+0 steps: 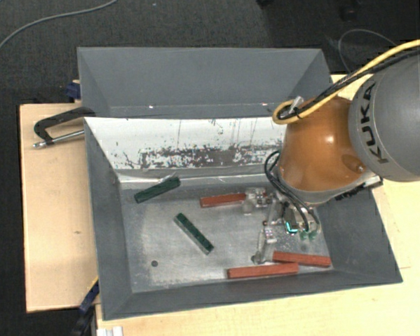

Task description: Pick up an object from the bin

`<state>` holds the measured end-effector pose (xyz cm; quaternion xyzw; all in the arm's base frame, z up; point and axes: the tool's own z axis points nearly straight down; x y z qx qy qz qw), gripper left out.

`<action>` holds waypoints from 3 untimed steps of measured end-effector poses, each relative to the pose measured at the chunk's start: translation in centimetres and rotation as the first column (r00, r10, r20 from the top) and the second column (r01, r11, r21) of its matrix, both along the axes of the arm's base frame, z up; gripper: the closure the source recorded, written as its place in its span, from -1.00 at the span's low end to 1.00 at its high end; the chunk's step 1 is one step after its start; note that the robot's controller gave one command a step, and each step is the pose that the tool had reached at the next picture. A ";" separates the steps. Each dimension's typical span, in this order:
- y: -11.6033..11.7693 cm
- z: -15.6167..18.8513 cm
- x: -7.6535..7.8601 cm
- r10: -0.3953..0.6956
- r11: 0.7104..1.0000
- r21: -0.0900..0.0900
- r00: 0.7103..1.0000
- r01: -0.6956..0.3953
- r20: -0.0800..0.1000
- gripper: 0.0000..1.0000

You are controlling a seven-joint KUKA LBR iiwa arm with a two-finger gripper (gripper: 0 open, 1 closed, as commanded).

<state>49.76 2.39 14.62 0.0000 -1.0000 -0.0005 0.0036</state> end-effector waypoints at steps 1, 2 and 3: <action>5.3 -8.0 2.1 0.089 0.996 0.002 0.996 -0.089 0.002 -1.00; 10.7 -7.5 3.9 0.106 0.994 0.003 0.994 -0.106 0.015 -1.00; 11.7 -5.7 4.8 0.408 0.913 -0.001 0.913 -0.408 0.014 -1.00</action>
Offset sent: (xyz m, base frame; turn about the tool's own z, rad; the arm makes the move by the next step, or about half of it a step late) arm 0.0219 0.0489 -0.0762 -0.0829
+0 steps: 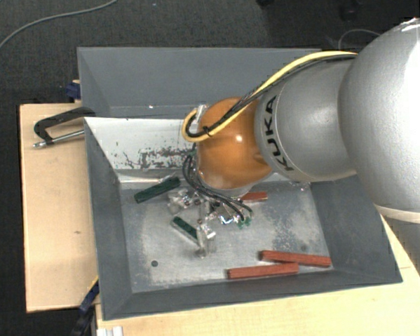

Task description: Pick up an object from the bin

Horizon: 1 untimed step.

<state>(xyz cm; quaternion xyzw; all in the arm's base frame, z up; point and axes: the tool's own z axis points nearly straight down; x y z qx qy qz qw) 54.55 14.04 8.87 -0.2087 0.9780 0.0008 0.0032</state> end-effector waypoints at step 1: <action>-2.8 -1.8 -1.2 0.034 0.999 -0.001 0.999 -0.034 -0.003 -1.00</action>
Offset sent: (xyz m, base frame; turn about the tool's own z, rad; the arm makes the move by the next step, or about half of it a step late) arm -0.0135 -0.0278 -0.0187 -0.0362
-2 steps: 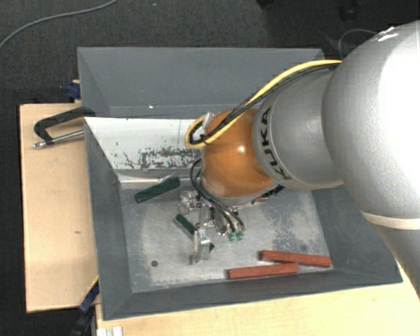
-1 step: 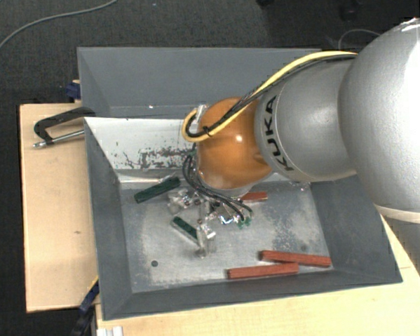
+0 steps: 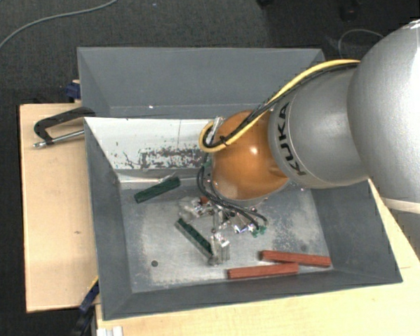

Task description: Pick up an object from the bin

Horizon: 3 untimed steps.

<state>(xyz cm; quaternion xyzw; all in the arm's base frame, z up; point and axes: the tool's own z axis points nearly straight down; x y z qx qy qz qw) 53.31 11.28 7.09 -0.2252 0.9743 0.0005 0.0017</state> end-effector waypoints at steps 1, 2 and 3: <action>-0.7 0.0 -0.3 -0.109 0.994 0.000 0.994 0.109 -0.002 -1.00; -0.7 0.0 -0.3 -0.109 0.994 0.001 0.994 0.109 -0.002 1.00; -2.5 13.9 0.1 0.123 0.992 0.000 0.992 -0.123 0.010 1.00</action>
Offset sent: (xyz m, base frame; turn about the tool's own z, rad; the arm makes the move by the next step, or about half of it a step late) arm -0.0036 -0.0083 -0.0009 0.1089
